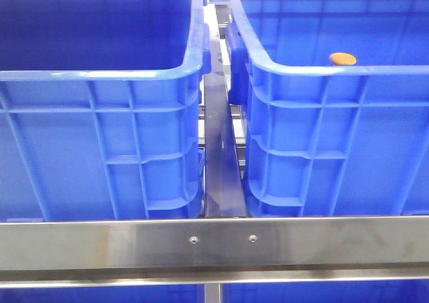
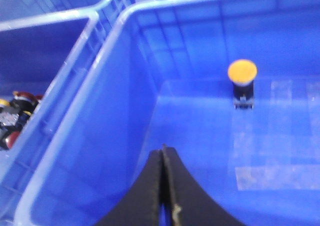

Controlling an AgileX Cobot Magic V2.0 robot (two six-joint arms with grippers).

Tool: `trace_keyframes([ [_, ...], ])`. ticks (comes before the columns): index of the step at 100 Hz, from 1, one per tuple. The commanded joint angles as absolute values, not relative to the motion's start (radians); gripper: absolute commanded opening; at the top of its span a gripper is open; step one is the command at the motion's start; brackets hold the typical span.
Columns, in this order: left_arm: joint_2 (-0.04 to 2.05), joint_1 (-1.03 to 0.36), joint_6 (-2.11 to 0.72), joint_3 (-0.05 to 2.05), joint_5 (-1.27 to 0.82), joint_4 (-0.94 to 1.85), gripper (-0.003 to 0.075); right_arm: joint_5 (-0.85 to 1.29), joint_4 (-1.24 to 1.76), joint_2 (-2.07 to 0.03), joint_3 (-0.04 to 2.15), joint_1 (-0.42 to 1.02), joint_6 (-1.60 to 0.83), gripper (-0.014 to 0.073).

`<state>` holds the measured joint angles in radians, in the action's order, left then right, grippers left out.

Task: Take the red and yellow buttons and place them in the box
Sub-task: 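Reach the left gripper into the button bin and grasp a red button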

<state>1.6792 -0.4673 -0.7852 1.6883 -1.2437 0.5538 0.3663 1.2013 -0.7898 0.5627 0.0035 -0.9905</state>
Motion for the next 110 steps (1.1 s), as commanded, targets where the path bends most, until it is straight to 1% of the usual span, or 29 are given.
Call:
trace_keyframes([
  [1,1.63,-0.473,-0.777,1.722,-1.265,0.583,0.0502,0.358,1.233,-0.772,0.588,0.003,-0.999,-0.0069],
  [20,1.63,-0.427,-0.706,1.722,-1.236,0.512,0.0502,0.367,1.233,-0.772,0.588,0.003,-0.999,-0.0069],
  [40,1.63,-0.315,-0.563,1.722,-1.171,0.483,0.0502,0.37,1.233,-0.772,0.588,0.003,-0.999,-0.0069],
  [58,1.63,-0.245,-0.392,1.722,-1.15,0.336,0.0502,0.372,1.233,-0.772,0.588,0.003,-0.999,-0.0069],
  [87,1.641,-0.242,0.024,1.722,-1.127,-0.053,0.0502,0.376,1.233,-0.772,0.588,0.003,-0.999,-0.0069],
  [102,1.676,-0.242,0.195,1.722,-1.155,-0.173,0.0502,0.376,1.233,-0.772,0.588,0.003,-0.999,-0.0069],
  [110,1.703,-0.242,0.222,1.722,-1.165,-0.194,0.0502,0.376,1.233,-0.772,0.588,0.003,-0.999,-0.0069],
])
